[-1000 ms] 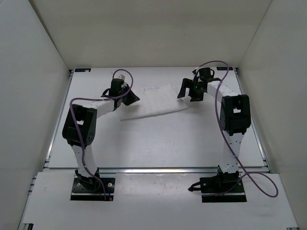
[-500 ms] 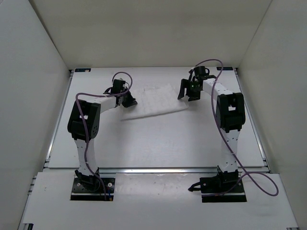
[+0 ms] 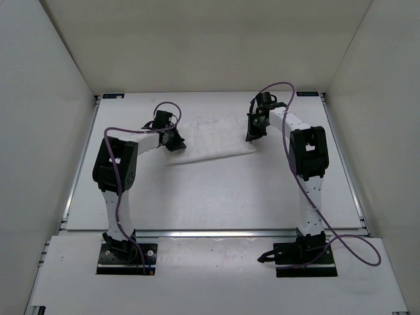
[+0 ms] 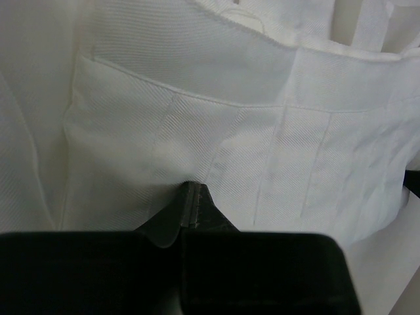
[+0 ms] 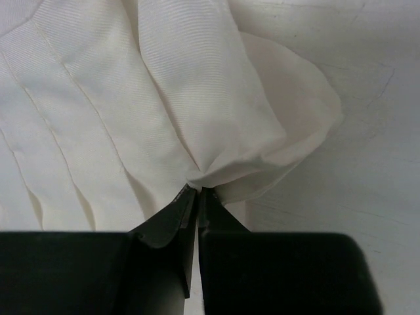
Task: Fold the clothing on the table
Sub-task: Fold the skirt
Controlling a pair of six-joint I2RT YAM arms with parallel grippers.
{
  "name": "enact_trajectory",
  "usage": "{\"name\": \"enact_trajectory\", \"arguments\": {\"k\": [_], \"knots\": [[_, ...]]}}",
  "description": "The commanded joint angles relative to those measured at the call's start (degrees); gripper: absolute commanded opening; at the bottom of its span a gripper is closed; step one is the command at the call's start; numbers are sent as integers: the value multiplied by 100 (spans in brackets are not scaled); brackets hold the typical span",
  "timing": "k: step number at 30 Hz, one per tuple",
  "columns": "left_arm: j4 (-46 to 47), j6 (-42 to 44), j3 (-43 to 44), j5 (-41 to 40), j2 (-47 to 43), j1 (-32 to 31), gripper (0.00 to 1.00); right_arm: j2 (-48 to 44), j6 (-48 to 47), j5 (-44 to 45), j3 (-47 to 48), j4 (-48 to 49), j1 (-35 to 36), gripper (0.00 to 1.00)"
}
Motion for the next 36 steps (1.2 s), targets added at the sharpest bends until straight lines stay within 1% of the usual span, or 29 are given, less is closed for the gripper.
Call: {"name": "enact_trajectory", "arguments": {"k": [1,7,13,17,19,23,26,29,30,33,35,36], "knots": [[-295,138,-175,-2,-118,-130,0,-287,-49,323,70,-136,98,0],[-313,182,-368,-80,-197,-402,0,-946,12,350,61,-21,220,0],[-208,33,-544,-28,-206,-648,0,-1333,47,192,429,-258,528,0],[20,-204,-658,122,-232,-885,0,-1562,135,183,562,-250,1010,0],[109,-318,-685,217,-179,-973,0,-1650,336,26,527,-171,1161,0],[407,-556,-483,569,-39,-1202,0,-1791,557,-29,509,-30,1600,1],[521,-705,-465,648,40,-1308,0,-1835,662,15,369,14,1864,1],[820,-985,-710,867,-12,-1186,0,-2106,829,-37,-51,93,1970,0],[1099,-1074,-798,990,-21,-1176,0,-2133,934,-185,-175,267,1987,0],[1207,-1171,-781,1237,119,-1080,0,-2563,1190,-476,-974,830,2136,0],[1609,-1398,-860,1307,76,-1044,0,-2801,1391,-520,-1571,1094,2250,0],[1725,-1557,-1035,1430,-3,-1001,0,-2871,1427,-564,-1809,1121,2286,0]]}}
